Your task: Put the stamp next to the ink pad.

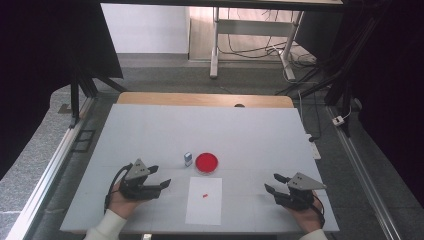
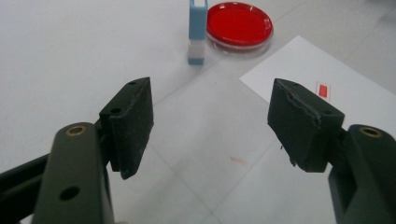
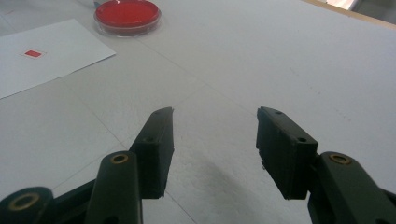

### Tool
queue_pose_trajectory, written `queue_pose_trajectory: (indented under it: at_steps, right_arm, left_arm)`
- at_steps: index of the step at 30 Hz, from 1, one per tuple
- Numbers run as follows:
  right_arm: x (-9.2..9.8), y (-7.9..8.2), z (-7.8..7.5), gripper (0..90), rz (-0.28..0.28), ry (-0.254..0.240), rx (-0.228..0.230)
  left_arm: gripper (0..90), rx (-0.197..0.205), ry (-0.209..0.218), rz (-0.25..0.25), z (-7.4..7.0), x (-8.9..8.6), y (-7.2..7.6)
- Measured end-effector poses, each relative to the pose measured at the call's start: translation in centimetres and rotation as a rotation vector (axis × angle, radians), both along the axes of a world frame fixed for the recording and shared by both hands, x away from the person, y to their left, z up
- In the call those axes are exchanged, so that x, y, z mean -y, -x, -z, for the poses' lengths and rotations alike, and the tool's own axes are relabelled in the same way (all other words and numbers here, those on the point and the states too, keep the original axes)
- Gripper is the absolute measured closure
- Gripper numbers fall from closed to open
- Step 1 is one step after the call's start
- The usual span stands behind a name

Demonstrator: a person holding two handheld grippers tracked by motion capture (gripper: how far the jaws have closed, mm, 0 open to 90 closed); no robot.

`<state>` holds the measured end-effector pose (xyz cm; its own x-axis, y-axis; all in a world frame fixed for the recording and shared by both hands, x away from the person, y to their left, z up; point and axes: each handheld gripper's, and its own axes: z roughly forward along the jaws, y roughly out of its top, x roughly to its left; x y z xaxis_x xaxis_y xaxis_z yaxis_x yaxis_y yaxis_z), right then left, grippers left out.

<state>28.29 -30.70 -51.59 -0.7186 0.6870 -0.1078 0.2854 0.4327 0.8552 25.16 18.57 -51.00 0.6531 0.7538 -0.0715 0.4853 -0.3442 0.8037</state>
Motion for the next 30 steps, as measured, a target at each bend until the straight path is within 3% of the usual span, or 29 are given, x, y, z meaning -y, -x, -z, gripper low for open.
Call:
queue_pose_trajectory:
  at_steps: [10, 30]
  right_arm:
    - [0.5, -0.2, 0.2, 45.7, 0.003, 0.018, -0.003]
    - [0.6, -0.1, 0.1, 45.3, -0.004, 0.026, 0.009]
  left_arm:
    - [31.1, 0.022, -0.002, -0.007, 0.6, -1.7, 2.1]
    - [31.1, 0.024, 0.004, -0.016, 0.7, -2.3, 1.9]
